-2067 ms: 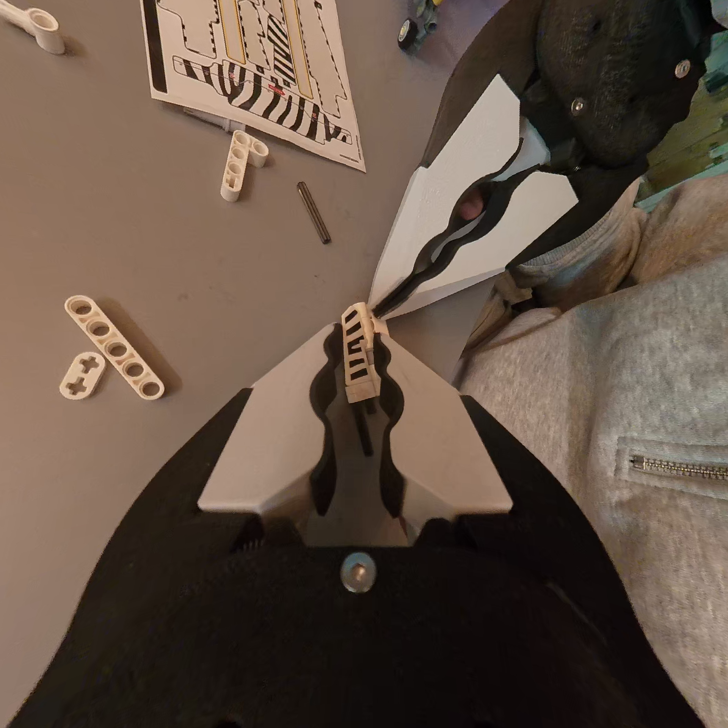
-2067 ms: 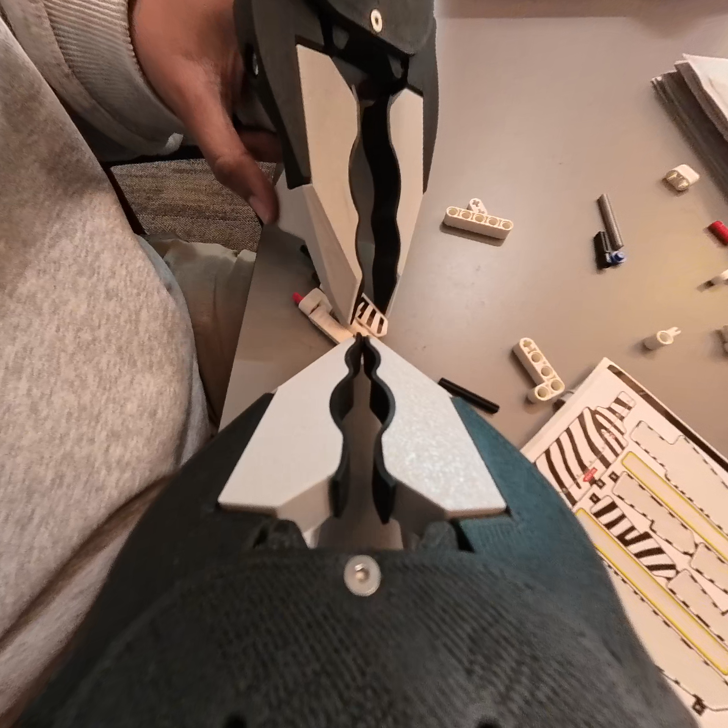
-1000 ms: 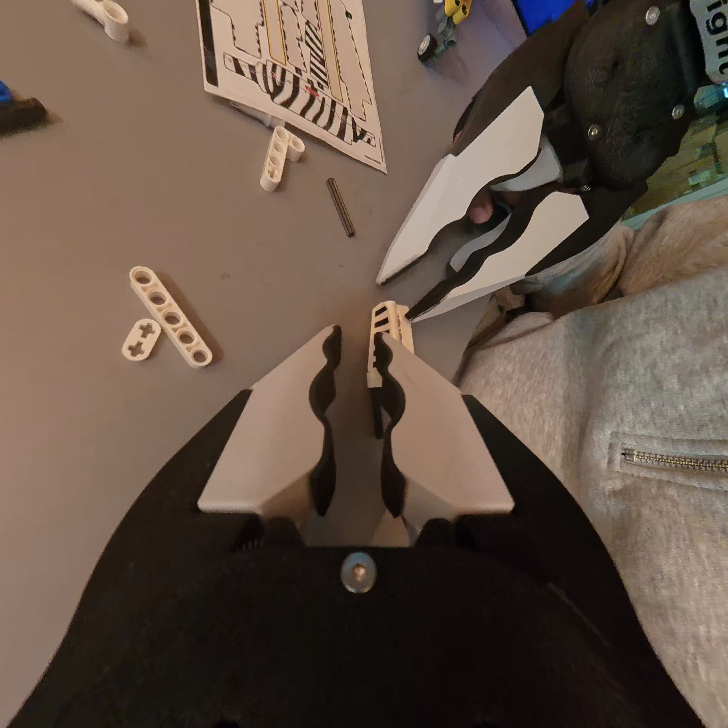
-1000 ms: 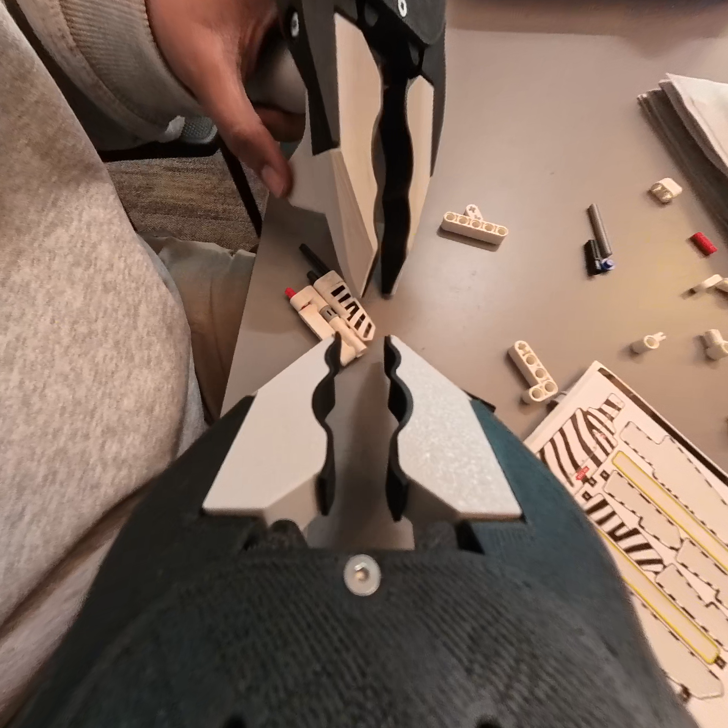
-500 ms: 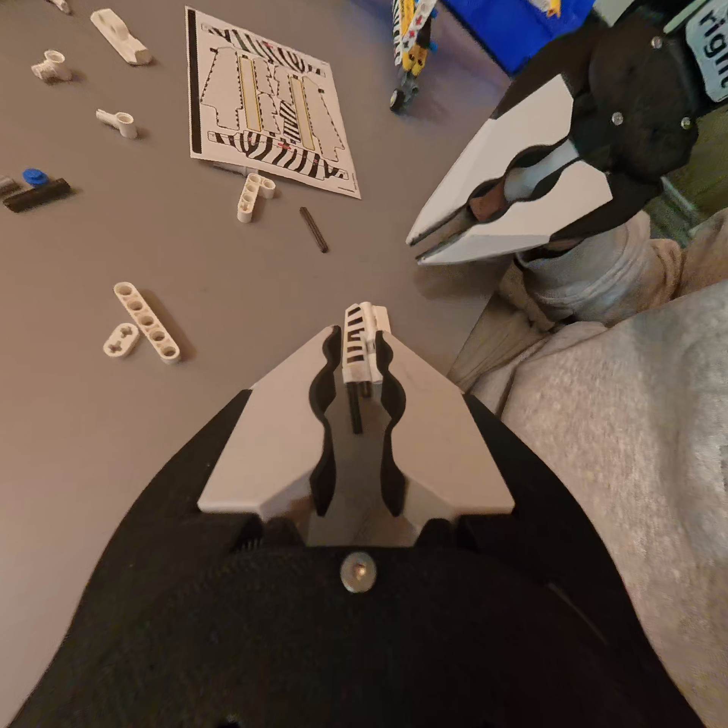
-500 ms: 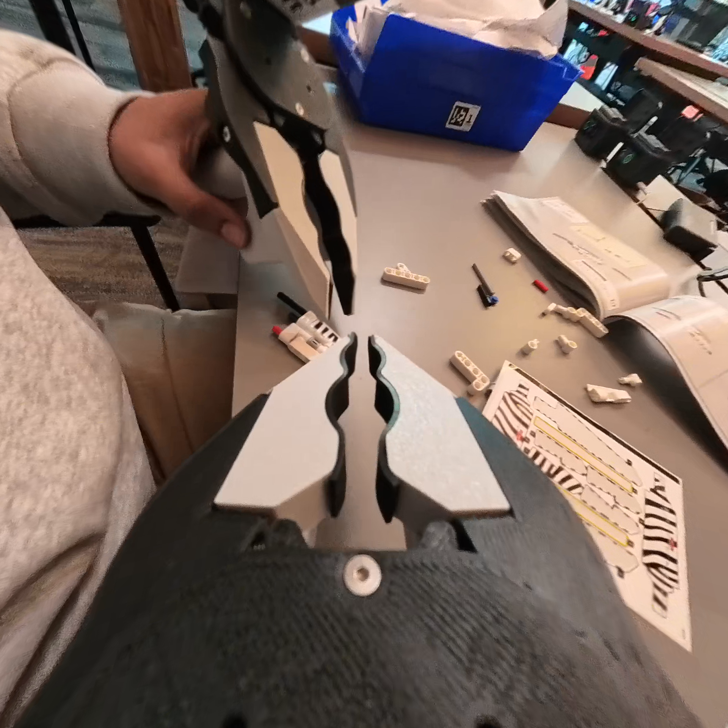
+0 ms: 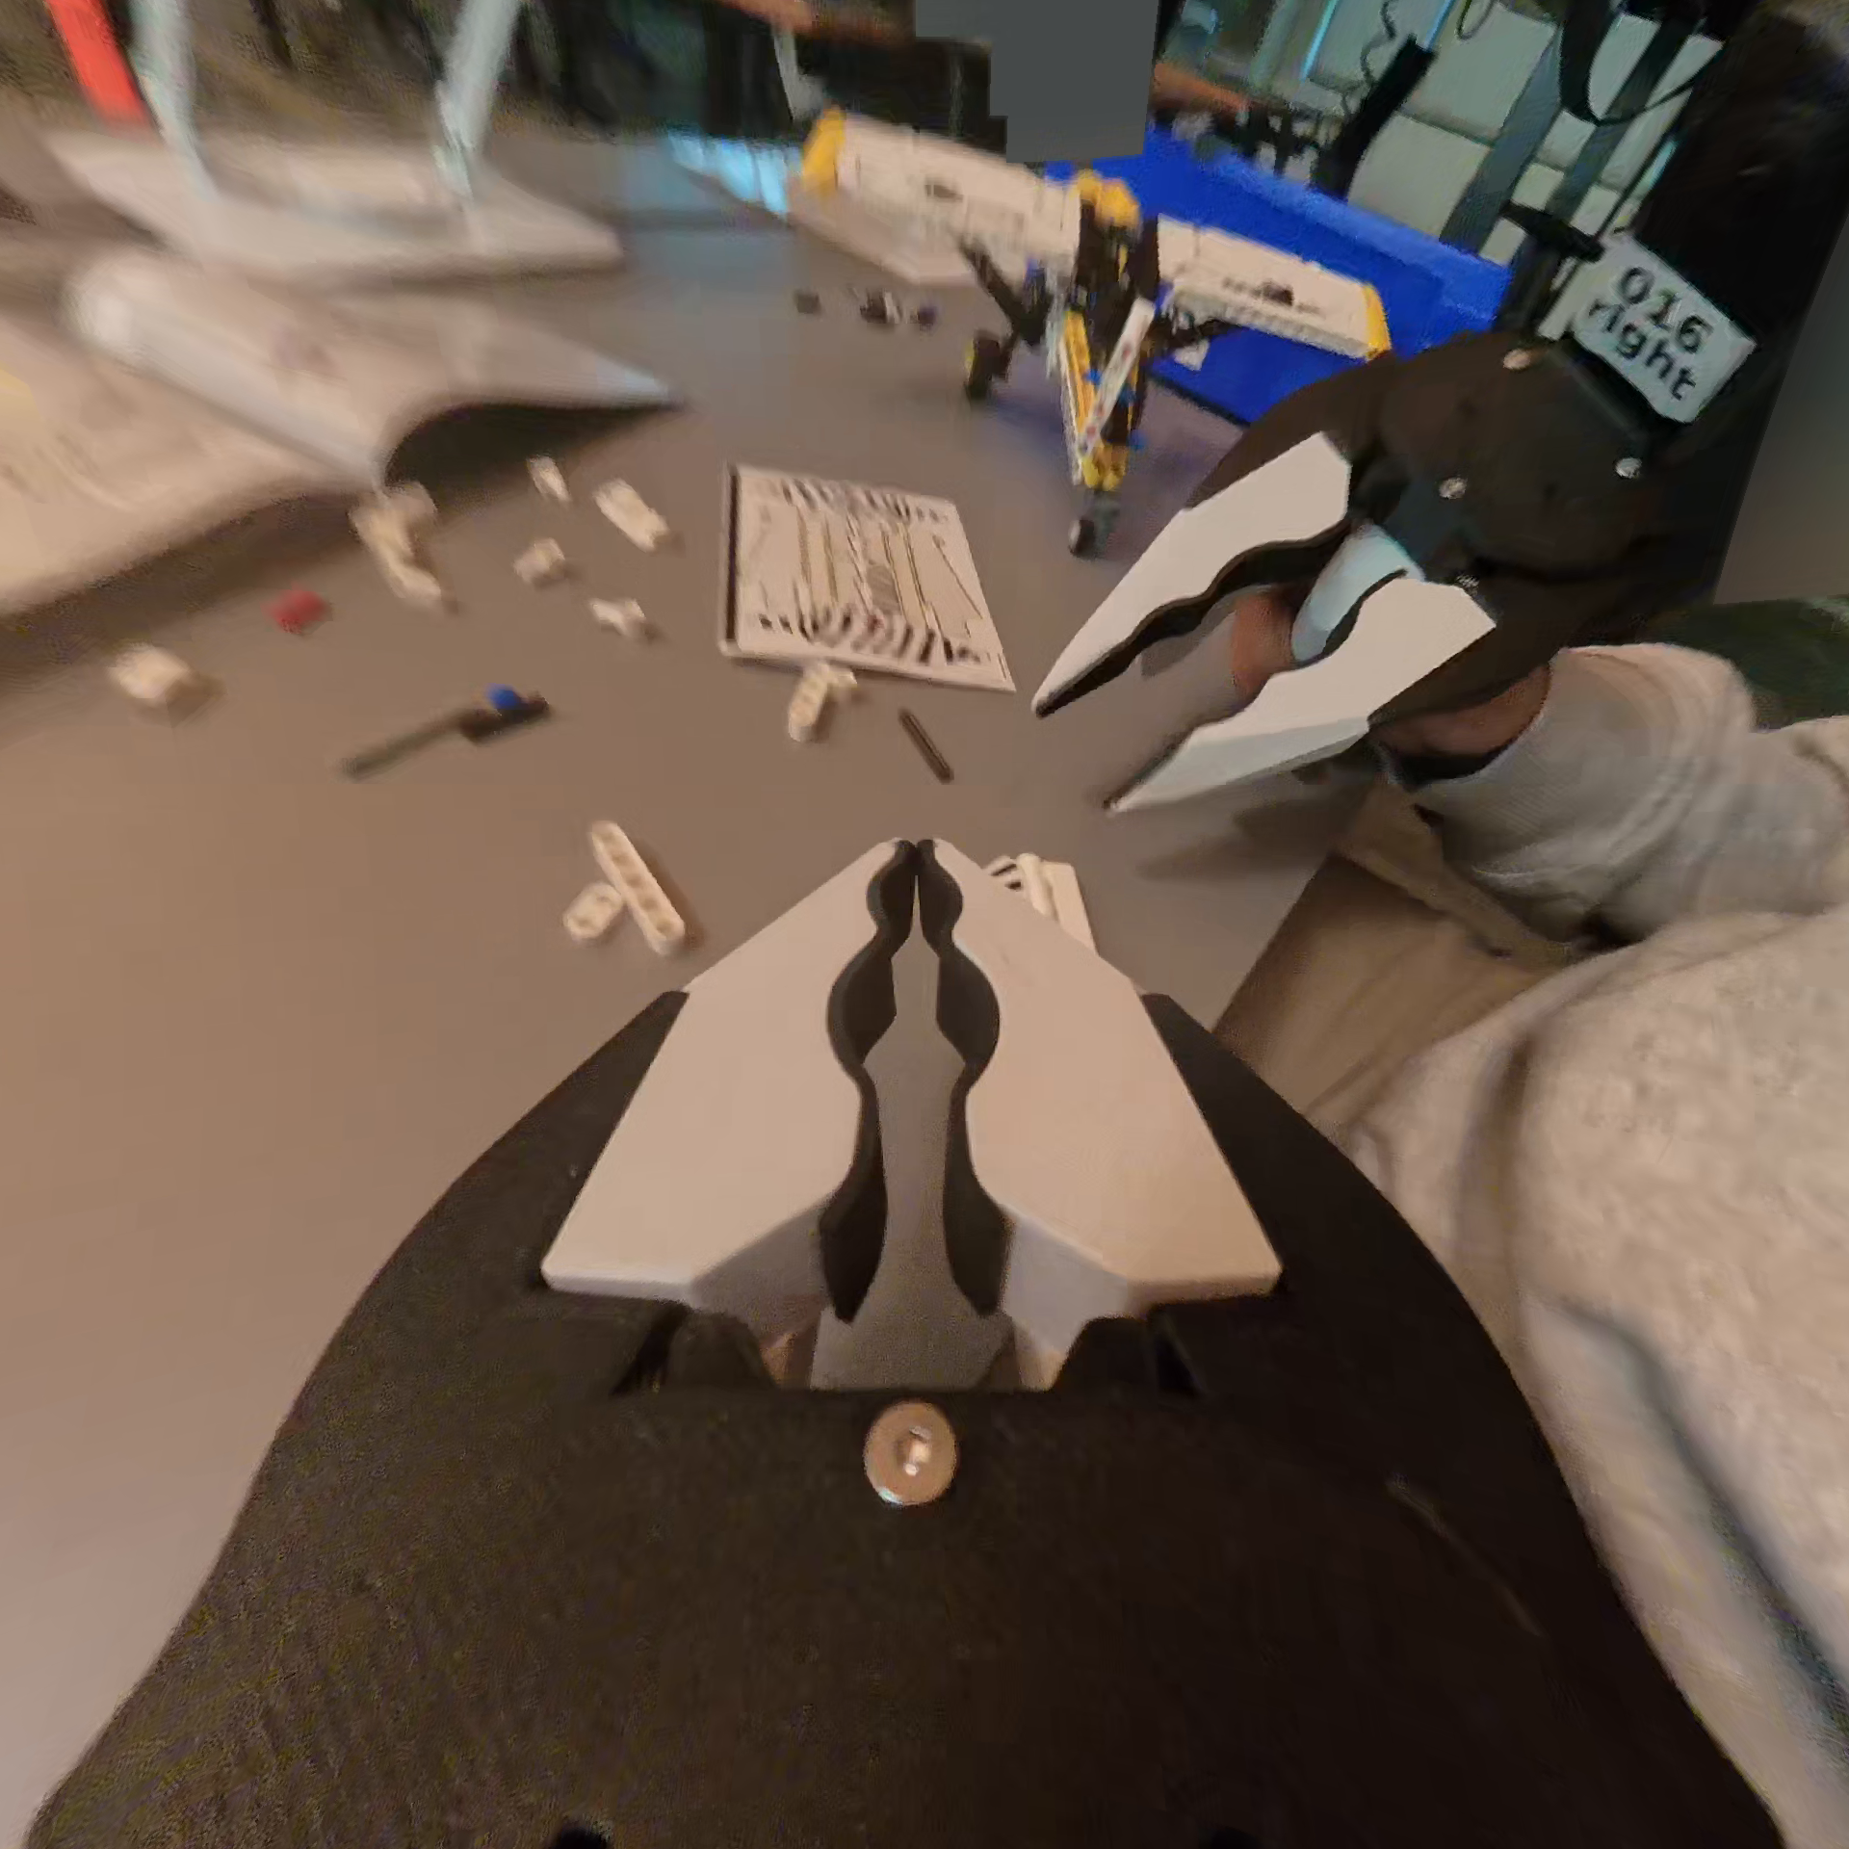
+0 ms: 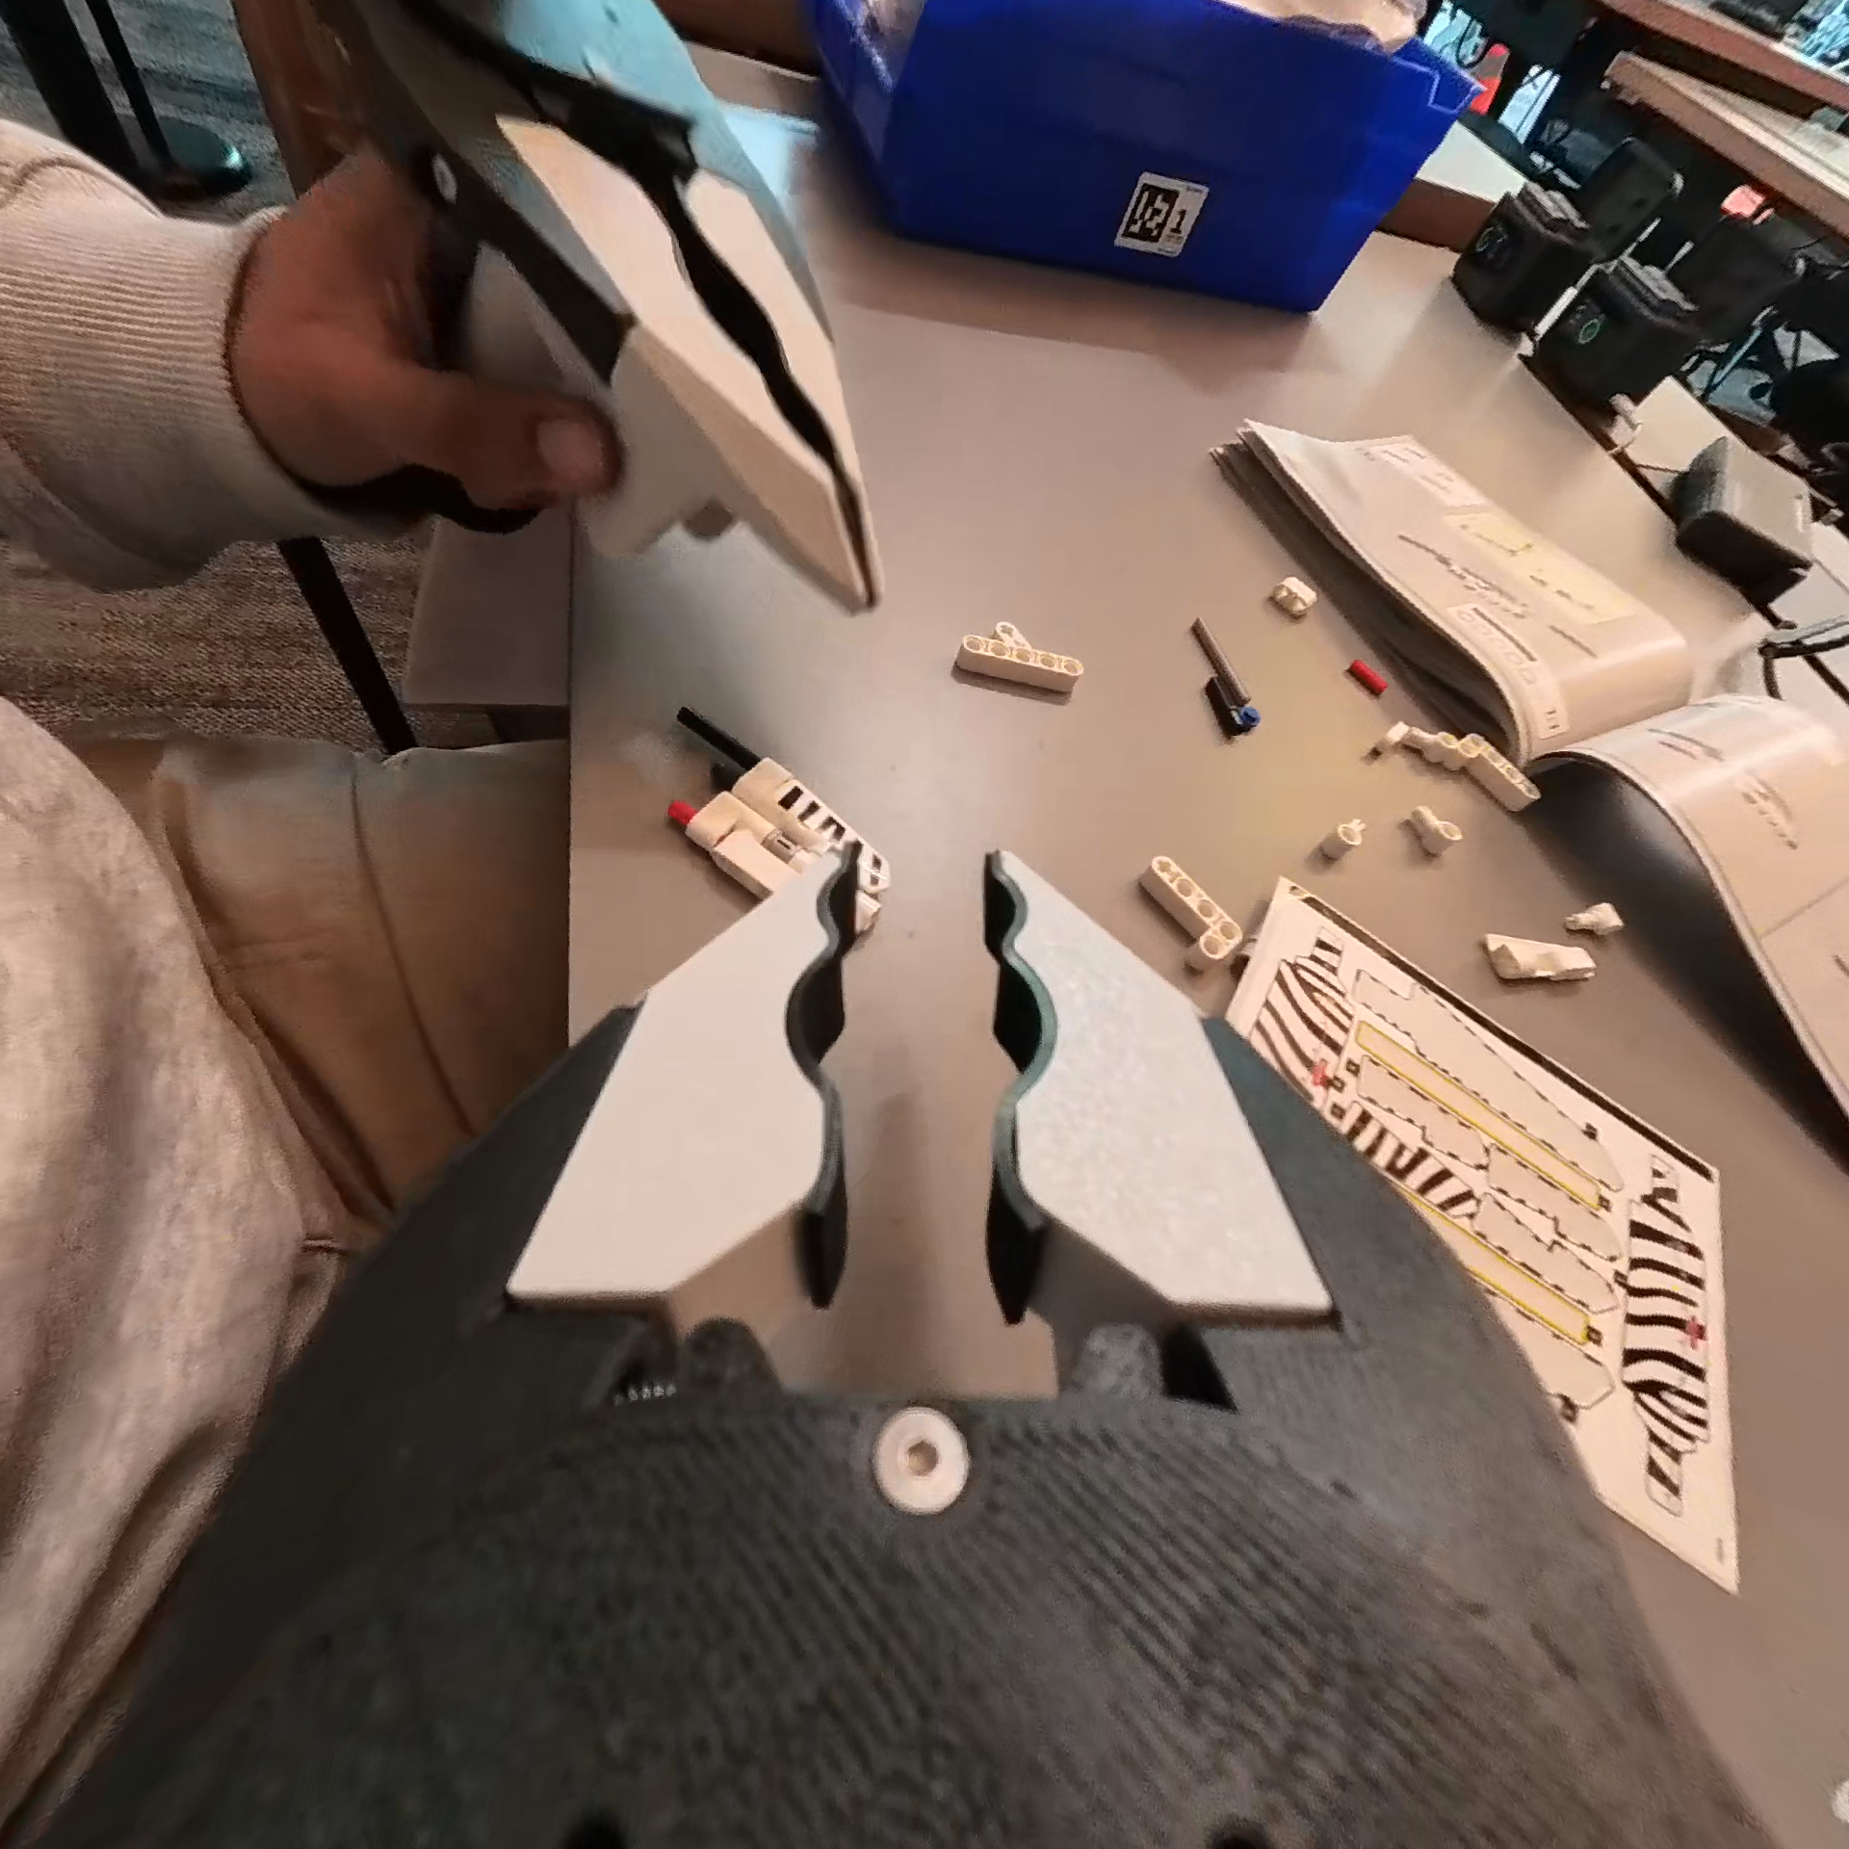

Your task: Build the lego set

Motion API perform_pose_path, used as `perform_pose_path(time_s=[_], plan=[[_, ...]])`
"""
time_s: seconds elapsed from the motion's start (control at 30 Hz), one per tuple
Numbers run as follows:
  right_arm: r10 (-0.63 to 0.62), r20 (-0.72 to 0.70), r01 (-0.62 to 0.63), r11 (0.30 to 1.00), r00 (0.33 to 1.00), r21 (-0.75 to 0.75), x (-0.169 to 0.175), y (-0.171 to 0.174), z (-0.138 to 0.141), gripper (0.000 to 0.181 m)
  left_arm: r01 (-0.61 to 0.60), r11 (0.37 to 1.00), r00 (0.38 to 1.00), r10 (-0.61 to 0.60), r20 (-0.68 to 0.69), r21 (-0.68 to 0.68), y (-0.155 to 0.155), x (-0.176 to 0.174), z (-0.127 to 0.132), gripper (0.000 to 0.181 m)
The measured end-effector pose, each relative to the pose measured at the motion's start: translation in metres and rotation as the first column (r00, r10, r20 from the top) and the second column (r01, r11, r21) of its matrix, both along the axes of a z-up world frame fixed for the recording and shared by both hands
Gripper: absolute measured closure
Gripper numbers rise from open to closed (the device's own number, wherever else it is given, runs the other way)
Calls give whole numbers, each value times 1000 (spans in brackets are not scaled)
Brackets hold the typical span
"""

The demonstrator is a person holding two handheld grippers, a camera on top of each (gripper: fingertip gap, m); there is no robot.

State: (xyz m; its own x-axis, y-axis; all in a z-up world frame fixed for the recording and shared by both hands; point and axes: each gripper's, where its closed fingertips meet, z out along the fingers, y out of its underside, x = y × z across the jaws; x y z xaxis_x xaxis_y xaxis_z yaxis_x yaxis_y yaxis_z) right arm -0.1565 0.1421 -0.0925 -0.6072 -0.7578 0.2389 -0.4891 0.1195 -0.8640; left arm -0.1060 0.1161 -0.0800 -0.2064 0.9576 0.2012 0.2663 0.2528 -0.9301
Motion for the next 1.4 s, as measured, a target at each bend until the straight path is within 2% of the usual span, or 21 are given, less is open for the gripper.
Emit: perform_pose_path(time_s=[0.07,0.1,0.17,0.23,0.27,0.33,0.43,0.47,0.53,0.57,0.63,0.7,0.77,0.87,1.0,1.07,1.27,1.4], plan=[[-26,-12,26,1000,1000,16,-2,-4,-3,146,-79,980,997,80,-3,-183,-9,10,13,181],[-37,-17,37,999,999,23,-3,-5,-4,148,-109,954,993,114,1,-280,-11,13,17,181],[-60,-23,60,998,998,17,-5,-8,-5,159,-152,889,987,157,-24,-433,-11,16,23,181],[-86,-26,86,996,996,-4,-8,-10,-3,172,-191,842,980,188,-57,-505,-12,16,24,181],[-105,-23,104,994,994,-17,-10,-12,-2,175,-213,835,976,210,-63,-508,-14,16,26,181],[-145,-5,145,989,989,-35,-15,-16,2,178,-230,862,973,196,-120,-451,-13,10,37,181],[-238,18,238,971,971,-16,-27,-26,3,164,-289,901,956,252,-152,-322,-30,4,47,181],[-282,19,282,959,959,-3,-32,-31,2,166,-273,907,958,225,-180,-321,-29,2,55,181],[-363,38,363,932,931,16,-42,-41,3,181,-298,869,928,166,-333,-396,-25,1,88,181],[-382,57,381,924,923,21,-44,-45,5,181,-297,851,927,147,-345,-434,-25,-3,96,181],[-402,120,405,914,908,-1,-46,-51,15,181,-312,820,924,145,-353,-480,-30,-14,102,181],[-419,196,437,898,886,-56,-50,-55,29,181,-360,794,892,139,-431,-490,-32,-18,110,181],[-460,239,496,860,855,-117,-65,-59,40,181,-306,834,890,79,-449,-459,-21,-20,111,181],[-530,240,567,814,814,-128,-93,-64,45,181,-291,871,892,99,-441,-395,-22,-9,104,181],[-441,421,497,867,793,-28,-88,-67,59,181,-276,923,888,139,-438,-267,-37,-6,87,181],[-388,468,455,890,794,-33,-83,-65,61,181,-282,924,893,153,-424,-260,-45,-7,78,181],[-217,493,309,944,843,-113,-65,-48,73,181,-232,912,929,105,-355,-338,-38,-20,70,181],[-225,460,313,942,859,-123,-65,-50,69,181,-265,905,916,128,-380,-332,-41,-17,72,181]])
